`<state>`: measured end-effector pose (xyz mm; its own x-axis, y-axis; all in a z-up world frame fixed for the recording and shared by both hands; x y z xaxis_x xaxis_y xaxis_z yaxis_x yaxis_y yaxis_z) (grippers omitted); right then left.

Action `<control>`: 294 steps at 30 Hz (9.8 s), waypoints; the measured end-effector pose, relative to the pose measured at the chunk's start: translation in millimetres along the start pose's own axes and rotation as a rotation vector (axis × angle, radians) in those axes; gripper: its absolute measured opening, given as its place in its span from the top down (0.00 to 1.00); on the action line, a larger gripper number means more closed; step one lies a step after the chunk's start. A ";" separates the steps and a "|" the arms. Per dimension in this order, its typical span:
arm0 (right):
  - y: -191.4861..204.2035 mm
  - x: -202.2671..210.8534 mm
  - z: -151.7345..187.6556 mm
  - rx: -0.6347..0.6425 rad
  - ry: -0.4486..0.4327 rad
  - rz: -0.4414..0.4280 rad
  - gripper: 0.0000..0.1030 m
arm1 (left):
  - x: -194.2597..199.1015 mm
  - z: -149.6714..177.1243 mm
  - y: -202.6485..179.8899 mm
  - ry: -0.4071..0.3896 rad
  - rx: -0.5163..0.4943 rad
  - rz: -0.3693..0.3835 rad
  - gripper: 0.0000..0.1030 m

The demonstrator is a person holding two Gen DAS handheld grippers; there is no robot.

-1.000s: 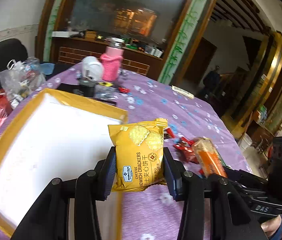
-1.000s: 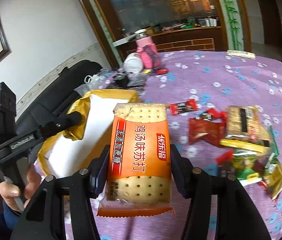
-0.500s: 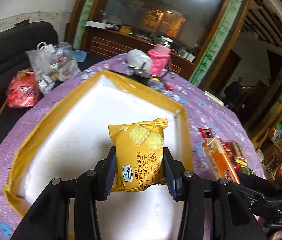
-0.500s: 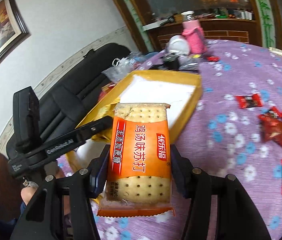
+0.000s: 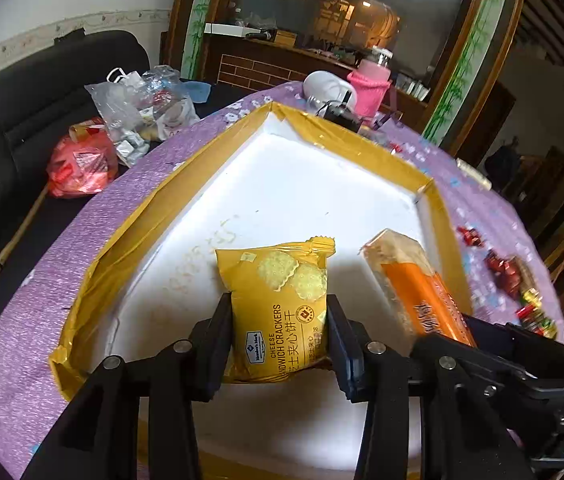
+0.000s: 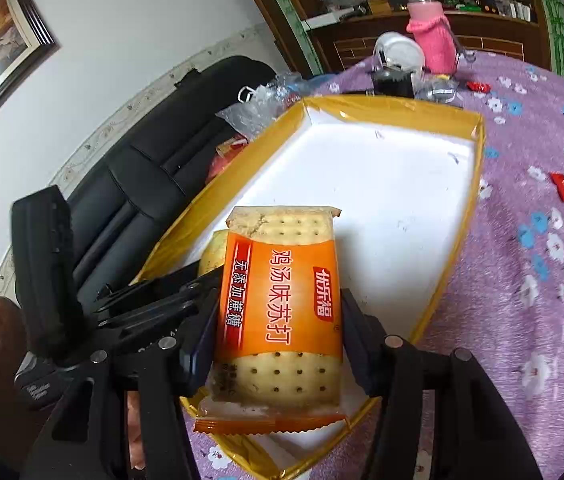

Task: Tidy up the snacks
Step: 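Lower both packs into the box and open both tools, then move both open tools back to the snack pile, then grasp the red candy packet with the left tool while the right tool grasps the green-yellow snack bag, then carry the candy packet and snack bag over the white box, then lower both snacks into the box and open both tools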

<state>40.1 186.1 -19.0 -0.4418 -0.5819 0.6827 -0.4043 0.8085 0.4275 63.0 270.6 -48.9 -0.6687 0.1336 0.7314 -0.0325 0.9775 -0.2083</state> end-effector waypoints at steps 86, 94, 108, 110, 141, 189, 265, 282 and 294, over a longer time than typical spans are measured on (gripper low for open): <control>-105.4 160.4 -20.6 -0.193 -0.251 -0.035 0.46 | 41.9 -9.4 -97.8 0.031 -0.198 0.058 0.30; -217.2 231.4 16.2 -0.224 -0.249 0.184 0.46 | 33.2 14.8 -168.0 0.109 -0.289 0.154 0.30; -325.9 241.8 71.1 -0.318 -0.160 0.308 0.63 | 11.1 48.7 -295.9 0.317 -0.294 0.379 0.30; -324.6 236.4 73.3 -0.317 -0.147 0.302 0.70 | 7.5 49.6 -307.2 0.333 -0.289 0.394 0.30; -303.2 224.9 75.2 -0.225 -0.112 0.370 0.80 | -47.4 73.2 -327.2 0.209 -0.521 0.247 0.74; -303.5 240.9 58.8 -0.255 -0.257 0.333 0.69 | -29.3 39.9 -332.4 0.063 -0.436 0.366 0.76; -23.9 0.8 -17.2 0.037 0.014 0.095 0.68 | 16.7 20.1 -36.0 -0.037 -0.052 0.089 0.75; -24.1 -9.0 -11.4 0.123 -0.033 0.129 0.68 | 11.4 20.8 -39.1 -0.015 -0.072 0.091 0.75; -24.3 -8.9 -12.4 0.123 -0.038 0.120 0.68 | 10.8 20.3 -38.1 -0.013 -0.068 0.095 0.74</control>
<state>63.8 172.6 -28.1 -0.5216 -0.4864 0.7010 -0.4410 0.8570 0.2665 41.9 231.5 -46.2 -0.6758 0.2250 0.7019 0.0822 0.9693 -0.2315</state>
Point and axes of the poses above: each gripper's, at about its wrist camera, not at the fingertips, and x roughly against the way its jaws point, y to its left, z to its underside, the point moved 10 cm from there along -x, roughly the way its jaws point, and after that the axes turned 3 degrees about -z, right-handed, at the moved point
